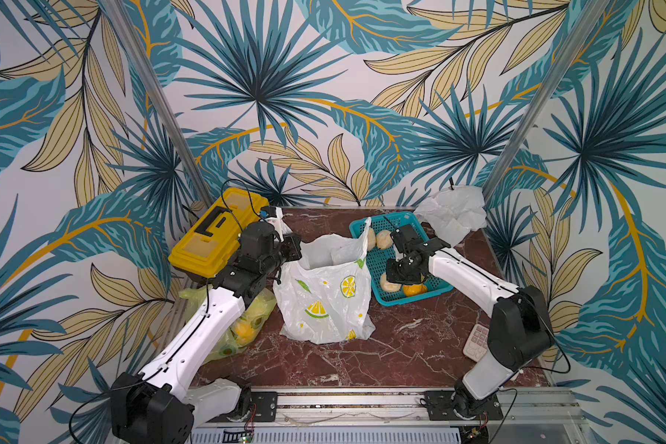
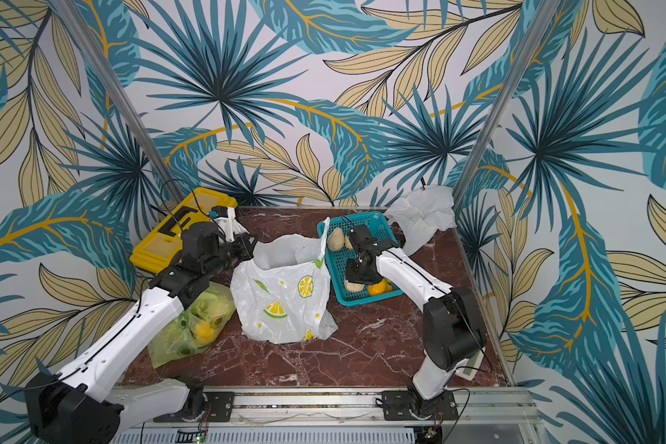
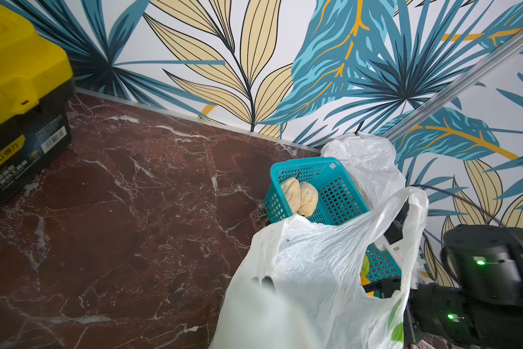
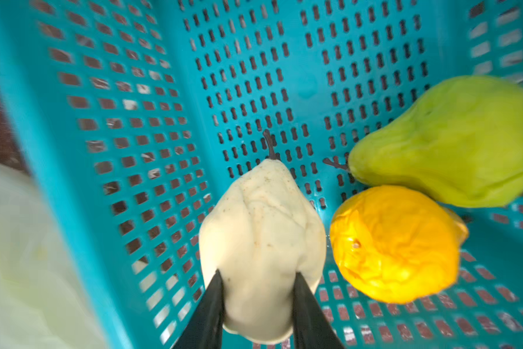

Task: Place the pears into plastic bags & tie knots
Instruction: Pick up the pear from the basket, then place the pear in the plastic bag.

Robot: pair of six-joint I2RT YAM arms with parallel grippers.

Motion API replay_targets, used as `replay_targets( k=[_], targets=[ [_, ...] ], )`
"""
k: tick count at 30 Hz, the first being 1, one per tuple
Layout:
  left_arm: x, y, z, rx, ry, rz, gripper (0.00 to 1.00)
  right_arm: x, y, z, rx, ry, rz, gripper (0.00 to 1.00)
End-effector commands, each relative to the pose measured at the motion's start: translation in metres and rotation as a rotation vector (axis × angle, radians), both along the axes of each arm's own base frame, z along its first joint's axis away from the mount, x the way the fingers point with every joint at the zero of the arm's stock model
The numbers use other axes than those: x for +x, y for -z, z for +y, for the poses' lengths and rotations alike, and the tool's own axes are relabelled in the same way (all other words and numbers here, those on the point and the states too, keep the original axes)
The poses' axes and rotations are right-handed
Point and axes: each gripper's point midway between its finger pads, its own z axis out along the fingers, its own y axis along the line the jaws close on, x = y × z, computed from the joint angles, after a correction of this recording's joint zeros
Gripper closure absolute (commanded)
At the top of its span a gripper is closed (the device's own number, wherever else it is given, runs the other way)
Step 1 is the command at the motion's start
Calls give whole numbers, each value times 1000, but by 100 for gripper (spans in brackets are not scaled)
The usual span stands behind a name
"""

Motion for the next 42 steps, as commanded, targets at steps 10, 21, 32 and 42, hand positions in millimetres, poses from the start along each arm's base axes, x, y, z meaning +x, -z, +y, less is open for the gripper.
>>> replay_targets(
  k=[10, 21, 32, 42],
  targets=[
    [10, -11, -7, 15, 11, -32, 98, -52, -170, 11, 212, -80, -287, 77],
    [8, -24, -30, 1, 53, -50, 98, -7, -138, 164, 435, -233, -245, 77],
    [-9, -34, -38, 124, 197, -161, 98, -6, -155, 156, 336, -343, -300, 30],
    [-51, -50, -69, 169, 549, -329, 88, -21, -239, 174, 513, -519, -562, 27]
  ],
)
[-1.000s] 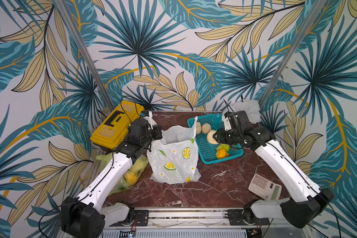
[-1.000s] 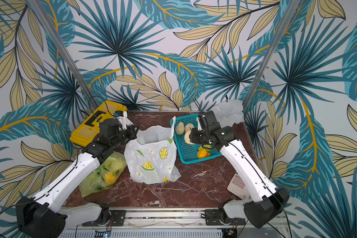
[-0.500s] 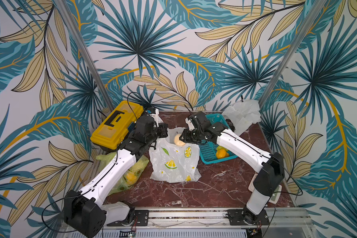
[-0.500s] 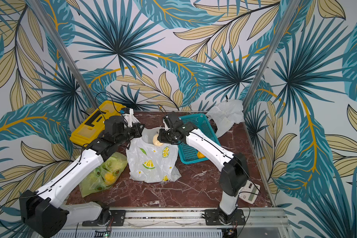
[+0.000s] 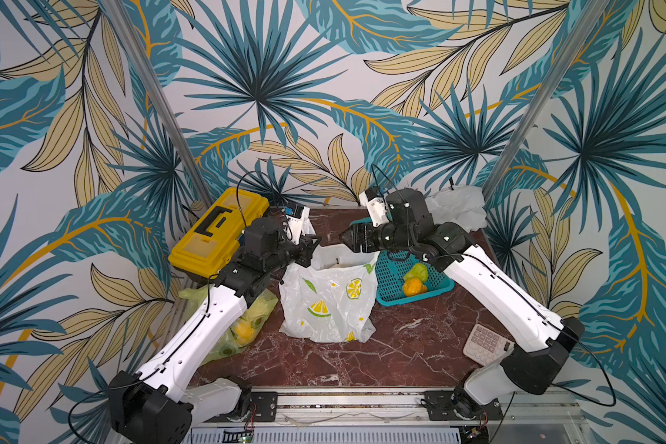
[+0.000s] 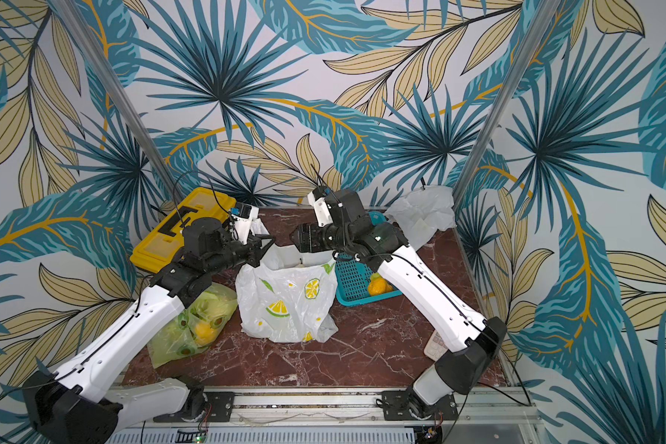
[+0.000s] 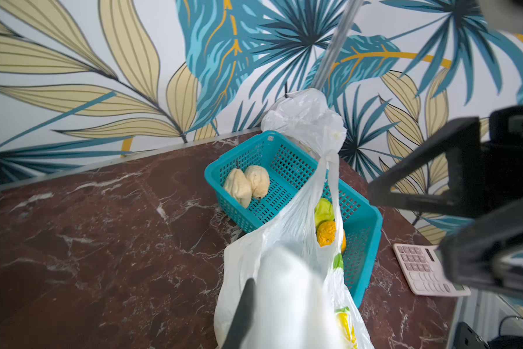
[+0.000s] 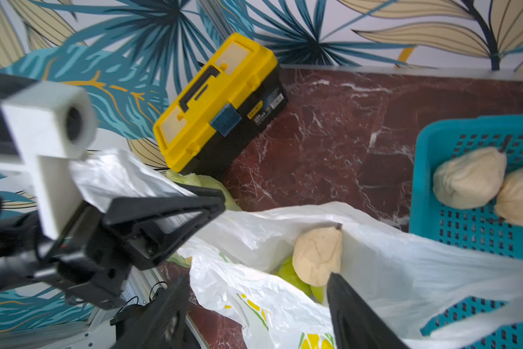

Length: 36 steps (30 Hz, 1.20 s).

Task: Place the pears into plastic bags & tie knots
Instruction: Tie the plastic bag at the center of the board.

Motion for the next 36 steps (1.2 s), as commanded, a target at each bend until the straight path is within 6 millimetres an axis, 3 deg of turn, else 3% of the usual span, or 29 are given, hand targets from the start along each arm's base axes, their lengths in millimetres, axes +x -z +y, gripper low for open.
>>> replay_targets(
  k=[1, 8, 22, 29, 32, 34, 36],
  targets=[
    [-21, -16, -12, -10, 149, -91, 88, 2, -9, 22, 73, -83, -63, 27],
    [-29, -18, -17, -34, 197, -84, 88, -4, -27, 58, 128, -181, -83, 29],
    [-29, -13, -23, -96, 304, -7, 88, -16, -32, 82, 212, -322, -107, 39],
    [-26, -19, -23, -118, 325, 2, 88, -12, -12, 92, 197, -362, -77, 54],
    [-28, -22, -24, -126, 347, -1, 86, -9, -15, 97, 215, -376, -94, 73],
    [-30, -23, -21, -134, 357, 2, 75, -9, -23, 100, 260, -392, -109, 86],
    [-35, -26, -11, -154, 371, 3, 56, -11, -42, 99, 337, -417, -149, 93]
  ],
)
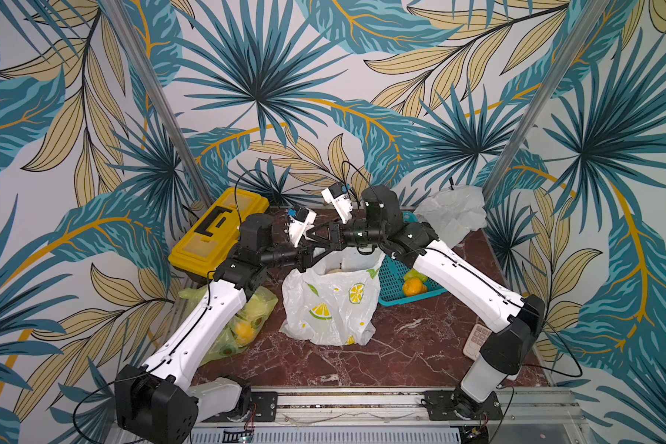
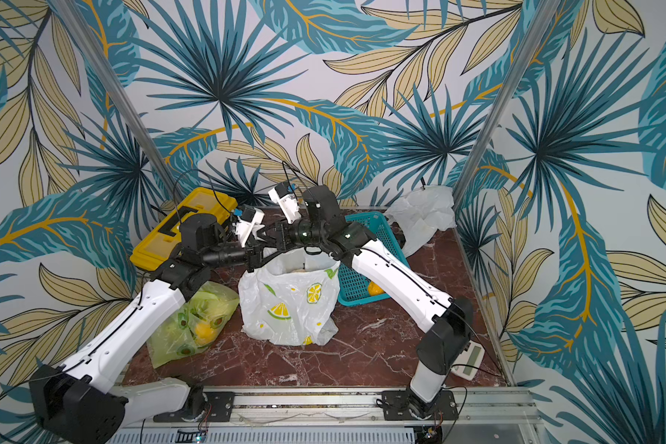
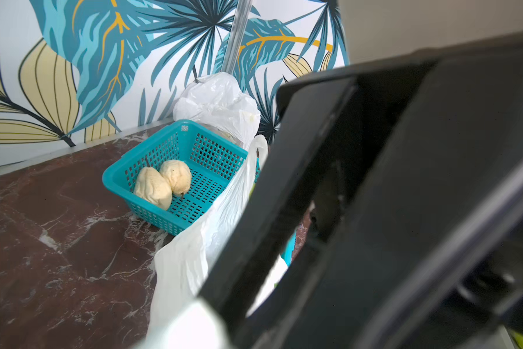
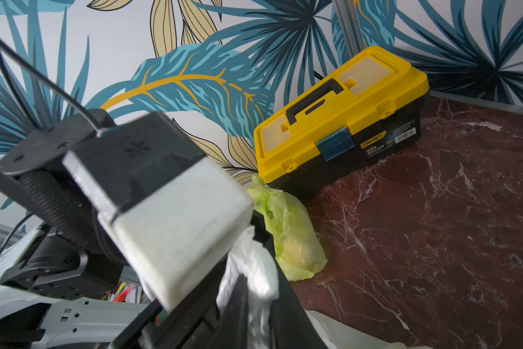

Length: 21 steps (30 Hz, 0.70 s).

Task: Place the pears into plastic bags & tie knots
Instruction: Tie the plastic bag at the center of the board.

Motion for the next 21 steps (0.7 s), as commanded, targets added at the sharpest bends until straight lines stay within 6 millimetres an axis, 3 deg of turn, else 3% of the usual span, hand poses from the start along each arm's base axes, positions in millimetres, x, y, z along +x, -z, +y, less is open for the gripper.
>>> replay_targets(
  k=[1, 4, 10, 16, 21],
  targets=[
    [-11, -22, 13, -56, 52, -32, 47, -6, -36, 1, 143, -65, -61, 96],
    [-27, -28, 24, -66, 101, -92, 28, -17, -52, 1, 195, -127, -66, 100],
    [-35, -42, 35, -54, 79, -312, 15, -28, -60, 6, 241, -217, -26, 100],
    [-36, -36, 26, -85, 190, -289, 17, -25, -59, 11, 282, -263, 33, 100],
    [-28, -27, 21, -96, 231, -252, 30, -25, -63, 14, 324, -310, 58, 100]
  ],
)
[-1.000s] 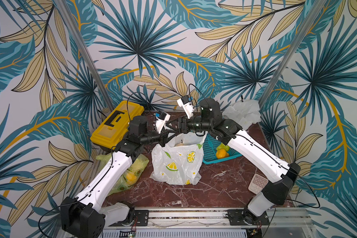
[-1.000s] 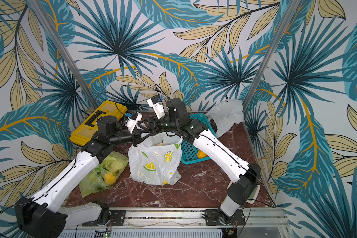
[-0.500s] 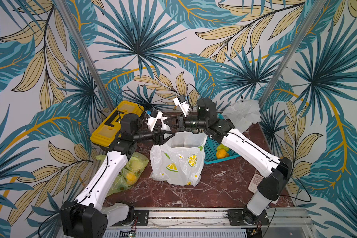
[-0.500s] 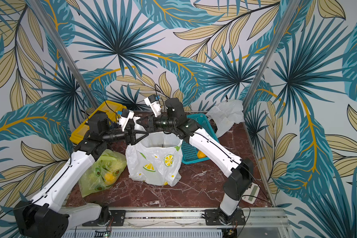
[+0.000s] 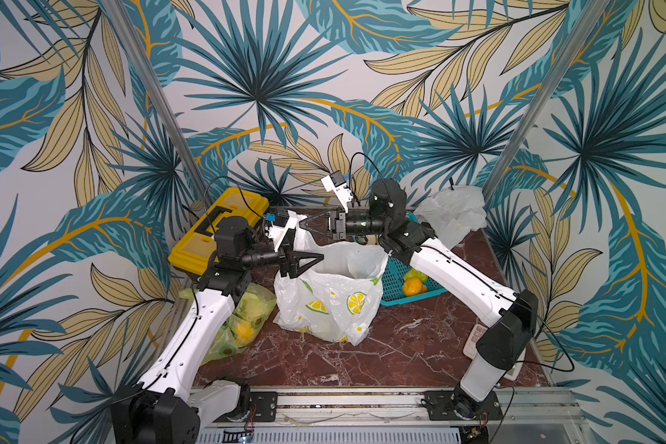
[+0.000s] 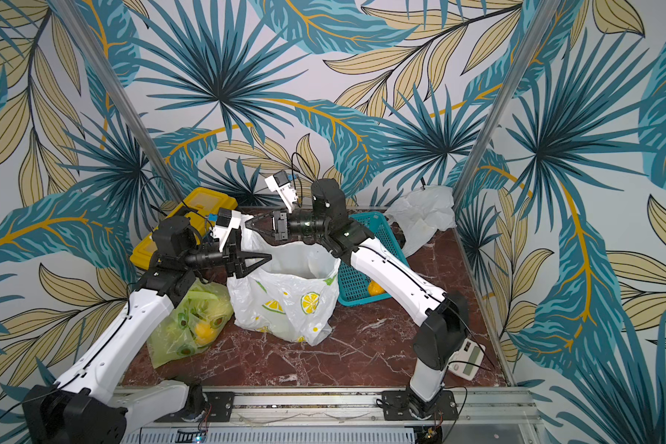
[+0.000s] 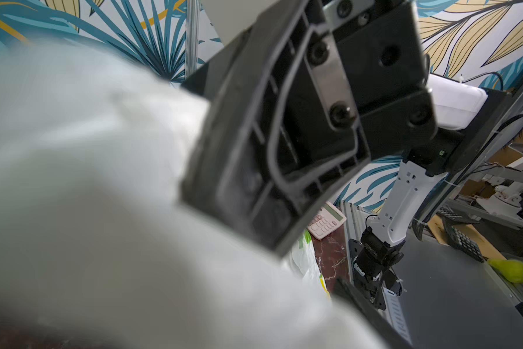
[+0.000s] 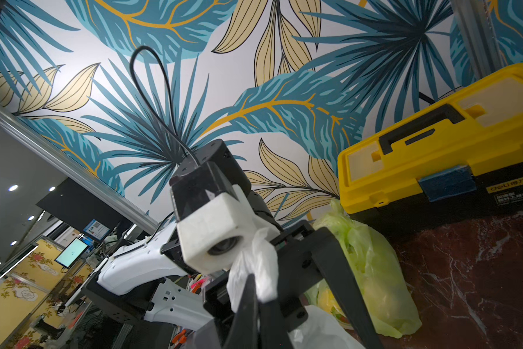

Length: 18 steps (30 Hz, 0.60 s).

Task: Place the pears into plastic bags & tie knots
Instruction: Tie the plastic bag at the center of the board.

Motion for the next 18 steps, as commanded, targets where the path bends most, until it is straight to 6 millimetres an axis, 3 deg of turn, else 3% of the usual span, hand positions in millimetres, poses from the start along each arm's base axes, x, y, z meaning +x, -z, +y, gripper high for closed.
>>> replay_targets(
  k=[1, 7, 10, 15, 17, 18],
  targets=[
    [-3, -2, -4, -13, 69, -19, 32, -4, -13, 1, 68, -68, 3, 100],
    [-5, 7, -5, -18, 93, 22, 43, 6, -14, -3, 101, -70, 32, 100],
    [-2, 8, -4, -16, 73, 31, 55, 9, -14, -3, 110, -67, 40, 100],
    [21, 15, 4, -7, -48, 76, 89, 21, -13, -11, 120, -18, 61, 100],
    [37, 21, 12, -11, -127, 133, 100, 28, -13, -19, 105, 27, 60, 92],
    [45, 22, 17, -19, -170, 168, 100, 33, -13, -27, 85, 74, 54, 80]
  ],
)
